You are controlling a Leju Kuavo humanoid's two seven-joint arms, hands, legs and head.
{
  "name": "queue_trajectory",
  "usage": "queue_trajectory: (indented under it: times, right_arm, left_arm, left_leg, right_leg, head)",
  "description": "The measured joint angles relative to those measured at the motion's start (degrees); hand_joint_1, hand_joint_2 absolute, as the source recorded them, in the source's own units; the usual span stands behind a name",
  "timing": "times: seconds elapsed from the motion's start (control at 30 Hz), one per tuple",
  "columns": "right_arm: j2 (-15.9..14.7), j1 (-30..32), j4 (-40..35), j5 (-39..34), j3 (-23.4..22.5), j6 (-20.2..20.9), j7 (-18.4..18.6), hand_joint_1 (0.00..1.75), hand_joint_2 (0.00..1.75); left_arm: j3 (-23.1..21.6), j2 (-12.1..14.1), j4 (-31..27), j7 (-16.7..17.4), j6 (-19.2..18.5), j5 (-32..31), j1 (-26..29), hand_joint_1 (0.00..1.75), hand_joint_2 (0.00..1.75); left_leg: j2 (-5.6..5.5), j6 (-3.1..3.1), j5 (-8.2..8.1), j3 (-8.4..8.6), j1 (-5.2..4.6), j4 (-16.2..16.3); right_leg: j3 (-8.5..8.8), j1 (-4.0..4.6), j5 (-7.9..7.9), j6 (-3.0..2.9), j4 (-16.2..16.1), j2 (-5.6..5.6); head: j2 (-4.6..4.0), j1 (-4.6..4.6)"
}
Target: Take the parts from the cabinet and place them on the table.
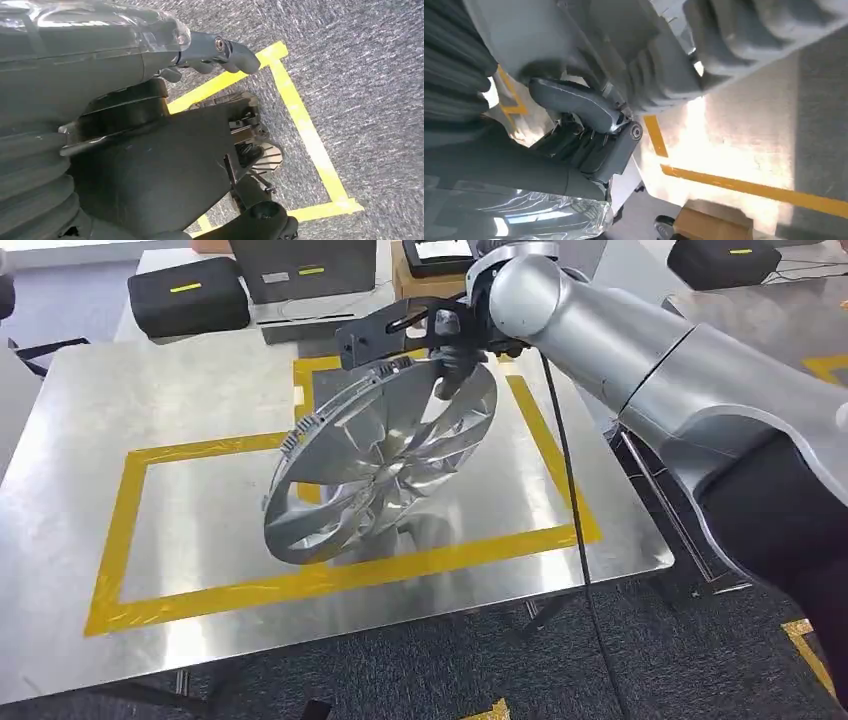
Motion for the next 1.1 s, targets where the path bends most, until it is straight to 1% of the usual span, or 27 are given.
queue_trajectory:
  times: [0.1, 0.2, 0.23, 0.57, 0.7, 0.73, 0.83, 1.0, 1.03, 1.1]
  right_arm:
    - [0.00, 0.59, -0.42, 1.25, 0.07, -4.74, 0.00, 1.75, 1.75]
    - [0.00, 1.20, -1.27, 2.27, 0.09, -8.37, 0.00, 1.75, 1.75]
    - [-0.02, 1.27, -1.53, 2.36, 0.07, -8.94, 0.00, 1.75, 1.75]
    - [-0.87, 1.78, -3.48, 2.49, 0.07, -11.38, 0.00, 1.75, 1.75]
    - [-1.44, 1.80, -3.83, 2.21, 0.07, -11.40, 0.00, 1.75, 1.75]
    - [-1.59, 1.81, -3.95, 2.12, 0.07, -11.40, 0.00, 0.00, 1.75]
    - [-2.14, 1.84, -4.39, 1.73, 0.11, -11.40, 0.00, 0.00, 1.75]
    - [-2.51, 1.84, -4.83, 1.68, 0.11, -11.40, 0.00, 0.00, 1.75]
    - [-2.58, 1.85, -4.83, 1.68, 0.11, -11.42, 0.00, 0.00, 1.75]
    - [-2.67, 1.87, -4.85, 1.68, 0.11, -11.53, 0.00, 0.00, 1.75]
  left_arm:
    - [0.00, 0.00, 0.00, 0.11, 0.00, 0.00, 0.00, 0.00, 1.75]
    - [0.00, 0.00, 0.00, 0.11, 0.00, 0.00, 0.00, 0.00, 1.75]
    - [0.00, 0.00, 0.00, 0.11, 0.00, 0.00, 0.00, 0.00, 1.75]
    - [0.00, -0.02, 0.00, 0.44, 0.00, -0.02, 0.00, 0.00, 1.75]
    - [0.00, -0.04, 0.00, -1.53, 0.00, -0.66, -0.01, 0.00, 1.75]
    - [0.00, -0.04, 0.00, -2.05, 0.00, -0.92, -0.01, 0.00, 1.75]
    - [-0.04, -0.13, 0.00, -3.13, 0.06, -1.81, -0.03, 0.00, 1.75]
    - [-0.07, -0.17, 0.00, -2.60, 0.15, -1.79, -0.04, 0.00, 1.75]
    - [-0.04, -0.15, 0.00, -2.51, 0.15, -1.60, -0.04, 0.00, 0.00]
    - [-0.04, -0.15, 0.00, -2.47, 0.13, -1.29, -0.03, 0.00, 0.00]
  left_leg:
    - [-0.02, 0.00, 0.00, 0.00, 0.00, 0.00]
    - [-0.08, 0.00, 0.01, -0.01, 0.00, 0.01]
    - [-0.09, 0.00, 0.01, -0.01, 0.00, 0.01]
    - [-0.30, 0.00, 0.00, -0.02, -0.01, 0.01]
    - [-0.41, 0.01, 0.01, -0.03, -0.03, 0.01]
    - [-0.42, 0.01, 0.01, -0.04, -0.03, 0.01]
    - [-0.43, 0.01, 0.01, -0.04, -0.03, 0.01]
    - [-0.42, 0.01, 0.00, -0.05, -0.03, 0.01]
    - [-0.41, 0.01, 0.00, -0.05, -0.03, 0.01]
    - [-0.41, 0.01, 0.00, -0.05, -0.03, 0.01]
  right_leg:
    - [0.00, 0.00, 0.00, 0.00, 0.00, 0.00]
    - [0.00, 0.00, 0.00, 0.00, 0.00, 0.00]
    - [0.00, 0.00, 0.00, 0.00, 0.01, 0.00]
    - [0.00, 0.00, 0.00, 0.00, -0.01, -0.06]
    - [0.00, -0.01, 0.00, 0.00, -0.02, -0.16]
    - [0.01, -0.01, 0.00, 0.00, -0.02, -0.16]
    - [0.01, -0.01, 0.00, 0.00, -0.02, -0.17]
    - [0.00, -0.01, -0.01, 0.00, -0.02, -0.18]
    - [0.00, -0.01, -0.01, 0.00, -0.01, -0.18]
    - [0.00, 0.00, -0.01, 0.00, -0.02, -0.18]
  head:
    - [0.00, 0.00]
    - [0.00, -0.02]
    - [0.00, -0.02]
    - [0.00, 0.00]
    - [0.00, 0.00]
    - [0.00, 0.00]
    - [0.00, 0.00]
    - [0.00, 0.00]
    - [0.00, 0.00]
    - [0.00, 0.00]
